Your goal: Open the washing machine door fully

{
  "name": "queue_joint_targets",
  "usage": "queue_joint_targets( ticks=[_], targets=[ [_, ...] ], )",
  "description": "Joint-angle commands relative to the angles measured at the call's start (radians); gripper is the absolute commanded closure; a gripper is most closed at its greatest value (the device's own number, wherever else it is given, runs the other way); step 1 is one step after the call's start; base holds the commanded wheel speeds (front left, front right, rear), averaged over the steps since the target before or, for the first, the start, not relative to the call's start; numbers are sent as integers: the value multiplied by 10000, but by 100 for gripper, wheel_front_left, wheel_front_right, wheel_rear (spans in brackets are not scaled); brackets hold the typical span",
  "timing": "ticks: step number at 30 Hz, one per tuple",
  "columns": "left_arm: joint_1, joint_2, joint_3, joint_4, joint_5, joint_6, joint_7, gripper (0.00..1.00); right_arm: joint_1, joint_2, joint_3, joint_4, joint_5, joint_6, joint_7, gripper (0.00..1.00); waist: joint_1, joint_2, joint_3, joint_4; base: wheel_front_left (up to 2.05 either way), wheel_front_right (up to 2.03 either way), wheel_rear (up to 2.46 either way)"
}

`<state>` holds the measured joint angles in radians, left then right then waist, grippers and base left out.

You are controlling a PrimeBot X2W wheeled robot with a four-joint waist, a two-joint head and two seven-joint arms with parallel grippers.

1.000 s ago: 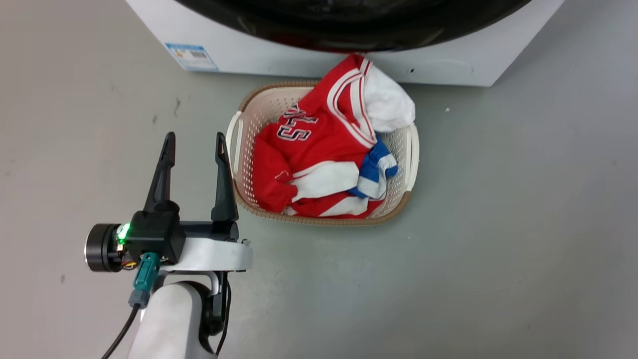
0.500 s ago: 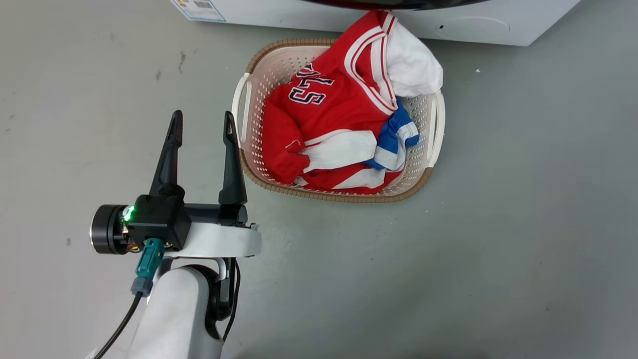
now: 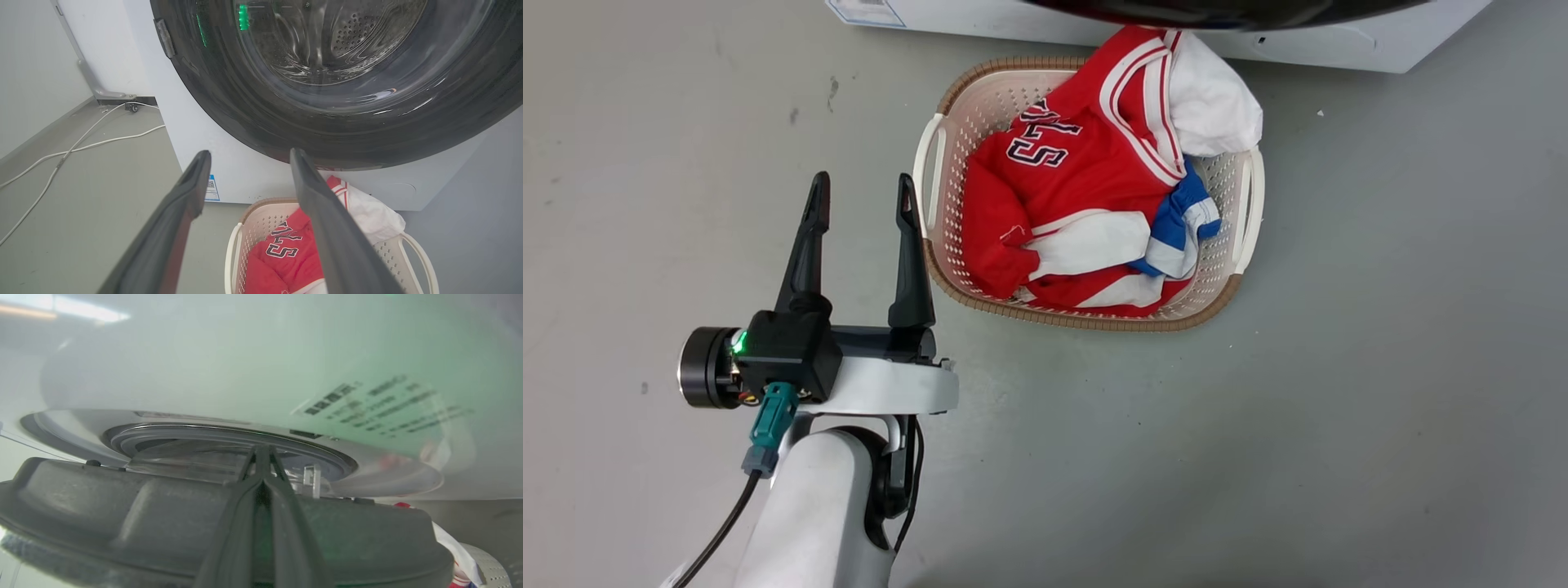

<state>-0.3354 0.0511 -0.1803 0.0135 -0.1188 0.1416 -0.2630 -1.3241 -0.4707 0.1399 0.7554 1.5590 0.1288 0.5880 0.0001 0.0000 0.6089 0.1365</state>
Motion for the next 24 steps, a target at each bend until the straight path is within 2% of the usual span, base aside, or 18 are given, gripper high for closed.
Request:
queue_joint_targets(
  ticks=[1,13,24],
  targets=[
    [38,-14,39,26,-5,36,-28,0,299,415,270,-215,19,35,266,100,-1,0,-121,-48,0,0,0],
    [527,-13,452,100,284,-150,-28,0,2466,577,307,-1657,515,34,829,100,-1,0,-1010,-466,0,0,0],
    [961,-15,597,154,362,-235,-28,0,4803,641,384,-3614,1076,32,1270,100,-1,0,-1661,-661,0,0,0]
  ],
)
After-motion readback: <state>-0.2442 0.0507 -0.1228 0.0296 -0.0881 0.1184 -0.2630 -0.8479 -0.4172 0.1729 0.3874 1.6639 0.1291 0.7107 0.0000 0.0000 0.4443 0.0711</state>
